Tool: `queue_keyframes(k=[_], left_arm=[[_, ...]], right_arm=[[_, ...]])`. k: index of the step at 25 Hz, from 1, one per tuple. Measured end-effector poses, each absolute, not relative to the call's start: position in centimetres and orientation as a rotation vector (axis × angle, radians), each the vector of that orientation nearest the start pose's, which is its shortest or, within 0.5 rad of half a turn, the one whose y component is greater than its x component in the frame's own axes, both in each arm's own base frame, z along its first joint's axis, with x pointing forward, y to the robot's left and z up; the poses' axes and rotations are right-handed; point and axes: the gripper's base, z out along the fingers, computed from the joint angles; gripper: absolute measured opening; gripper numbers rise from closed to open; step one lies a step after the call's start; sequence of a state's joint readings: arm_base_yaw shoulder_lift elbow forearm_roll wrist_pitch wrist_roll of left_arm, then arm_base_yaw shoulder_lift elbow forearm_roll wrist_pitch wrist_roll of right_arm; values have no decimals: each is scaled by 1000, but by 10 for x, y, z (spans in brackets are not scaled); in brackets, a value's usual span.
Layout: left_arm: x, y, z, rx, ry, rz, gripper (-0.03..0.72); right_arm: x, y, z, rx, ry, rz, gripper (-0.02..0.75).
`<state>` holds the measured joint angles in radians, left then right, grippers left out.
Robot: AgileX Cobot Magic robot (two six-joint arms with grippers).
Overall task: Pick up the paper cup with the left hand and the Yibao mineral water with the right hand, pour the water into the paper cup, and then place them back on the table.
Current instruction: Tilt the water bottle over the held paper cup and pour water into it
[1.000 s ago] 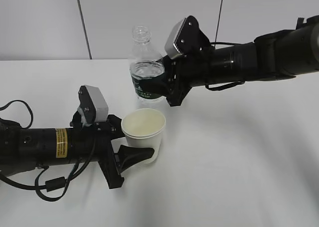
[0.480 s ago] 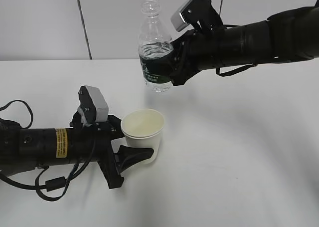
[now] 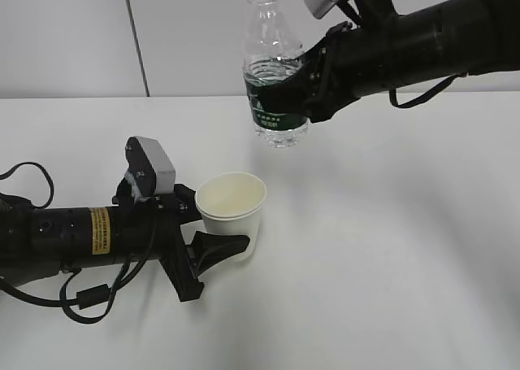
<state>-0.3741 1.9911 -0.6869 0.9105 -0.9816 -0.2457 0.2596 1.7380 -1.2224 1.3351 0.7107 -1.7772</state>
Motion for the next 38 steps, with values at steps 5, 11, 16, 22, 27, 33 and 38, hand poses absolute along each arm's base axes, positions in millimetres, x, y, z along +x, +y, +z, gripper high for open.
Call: queue_keyframes(k=[5,11,16,22,27,33,38], left_arm=[[275,-172,106,1122,1646,-726,403],[275,-173,107,1116,1632,-737,403],[273,-173,107,1147,1620,-746,403],[272,-174,107,1160,1614,-751,403],[272,-174,107,1159,1611,-754,403],[277,-177,112,1173,1573,-754,403],[280,-180,115,1209,1535,-752,403]], right_arm=[[346,143,265,-1201,1845,626,428],[337,139,256,-1343,1911,623,428],[334,134,250,-1440,1942,563,428],[329,129,244,-1581,1952,512,428],[326,125,240,-1683,1960,476,428],[321,126,237,-1781,1958,445,428],[315,130,232,-1884,1997,389,428]])
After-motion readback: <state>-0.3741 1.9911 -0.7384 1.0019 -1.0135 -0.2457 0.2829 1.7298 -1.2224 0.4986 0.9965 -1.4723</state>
